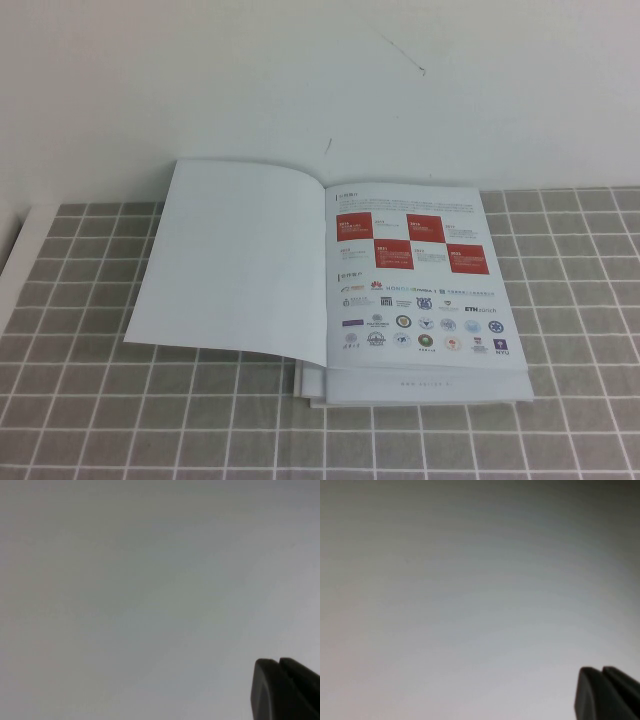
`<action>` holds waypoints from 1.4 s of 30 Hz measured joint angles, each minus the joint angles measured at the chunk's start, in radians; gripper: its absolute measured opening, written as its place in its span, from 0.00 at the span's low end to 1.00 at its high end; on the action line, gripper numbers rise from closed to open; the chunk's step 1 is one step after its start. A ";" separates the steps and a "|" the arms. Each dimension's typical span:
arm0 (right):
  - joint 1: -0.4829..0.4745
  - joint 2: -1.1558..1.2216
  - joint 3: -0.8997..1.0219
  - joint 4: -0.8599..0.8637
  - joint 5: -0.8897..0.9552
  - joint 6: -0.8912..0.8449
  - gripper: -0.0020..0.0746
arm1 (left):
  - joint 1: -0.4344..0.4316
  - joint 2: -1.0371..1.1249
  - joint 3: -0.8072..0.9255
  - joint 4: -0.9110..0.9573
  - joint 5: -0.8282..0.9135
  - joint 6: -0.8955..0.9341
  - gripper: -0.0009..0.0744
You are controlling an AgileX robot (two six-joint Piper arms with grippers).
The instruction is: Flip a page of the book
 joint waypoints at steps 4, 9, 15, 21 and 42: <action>0.000 0.000 -0.165 0.041 0.101 0.003 0.02 | 0.000 0.000 -0.206 0.101 0.140 -0.003 0.01; 0.000 0.005 -0.435 0.182 0.415 0.007 0.02 | 0.000 0.045 -0.431 0.141 0.424 0.058 0.01; 0.000 0.170 -0.703 0.272 0.783 -0.025 0.02 | 0.000 0.252 -0.662 0.149 0.771 0.078 0.01; 0.000 0.404 -0.865 0.277 1.137 -0.029 0.02 | 0.000 0.494 -0.828 0.149 1.181 0.038 0.01; 0.000 0.887 -0.881 0.433 1.481 -0.184 0.02 | -0.040 0.901 -0.866 0.037 1.343 -0.049 0.01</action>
